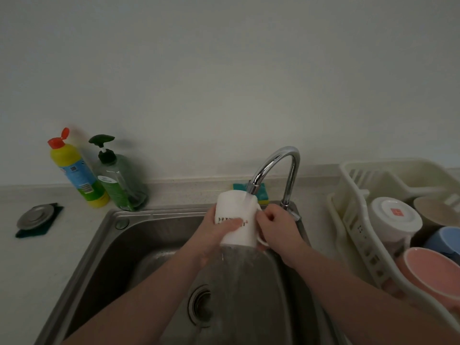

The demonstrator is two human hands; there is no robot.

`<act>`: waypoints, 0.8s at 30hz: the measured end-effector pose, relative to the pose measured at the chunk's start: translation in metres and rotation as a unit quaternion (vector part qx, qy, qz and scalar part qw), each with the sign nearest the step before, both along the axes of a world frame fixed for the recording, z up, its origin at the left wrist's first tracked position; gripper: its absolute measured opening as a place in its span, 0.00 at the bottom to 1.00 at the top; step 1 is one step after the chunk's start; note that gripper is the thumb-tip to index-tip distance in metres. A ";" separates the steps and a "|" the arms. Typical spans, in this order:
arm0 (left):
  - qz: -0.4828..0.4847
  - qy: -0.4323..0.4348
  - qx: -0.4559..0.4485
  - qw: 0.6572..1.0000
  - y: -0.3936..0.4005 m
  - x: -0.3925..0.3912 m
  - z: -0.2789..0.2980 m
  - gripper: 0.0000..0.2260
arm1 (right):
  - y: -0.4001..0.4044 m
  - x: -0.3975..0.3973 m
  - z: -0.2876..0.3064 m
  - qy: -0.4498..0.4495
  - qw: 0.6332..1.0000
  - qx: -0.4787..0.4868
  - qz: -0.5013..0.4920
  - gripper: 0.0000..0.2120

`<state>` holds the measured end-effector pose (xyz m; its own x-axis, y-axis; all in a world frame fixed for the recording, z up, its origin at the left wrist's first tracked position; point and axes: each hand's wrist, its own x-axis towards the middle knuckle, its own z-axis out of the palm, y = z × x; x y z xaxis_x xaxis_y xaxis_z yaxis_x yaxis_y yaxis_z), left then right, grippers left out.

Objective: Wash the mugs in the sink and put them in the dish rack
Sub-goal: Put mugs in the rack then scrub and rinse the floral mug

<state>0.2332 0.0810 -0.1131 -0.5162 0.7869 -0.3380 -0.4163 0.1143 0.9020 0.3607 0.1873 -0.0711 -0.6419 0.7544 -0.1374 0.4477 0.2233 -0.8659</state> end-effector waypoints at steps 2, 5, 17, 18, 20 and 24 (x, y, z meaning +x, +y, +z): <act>-0.006 0.021 0.017 1.000 0.000 -0.006 0.004 0.42 | -0.004 -0.007 0.005 0.023 0.999 -0.027 -0.018 0.12; -0.025 0.040 0.009 0.999 -0.003 -0.015 0.010 0.46 | -0.006 -0.011 0.011 0.042 0.999 -0.004 0.011 0.13; -0.076 0.128 0.036 0.988 -0.011 -0.001 -0.001 0.35 | 0.008 0.016 -0.015 0.073 0.997 0.007 0.034 0.08; -0.066 0.130 0.034 0.989 -0.010 -0.002 -0.002 0.37 | 0.015 0.016 -0.020 0.054 0.998 -0.007 -0.010 0.08; -0.055 0.137 0.029 0.989 -0.010 -0.005 -0.003 0.38 | 0.035 0.018 -0.034 -0.077 0.996 0.044 -0.017 0.09; -0.053 0.175 0.007 0.983 -0.006 -0.009 -0.007 0.42 | 0.057 0.019 -0.054 -0.276 0.950 0.110 0.092 0.11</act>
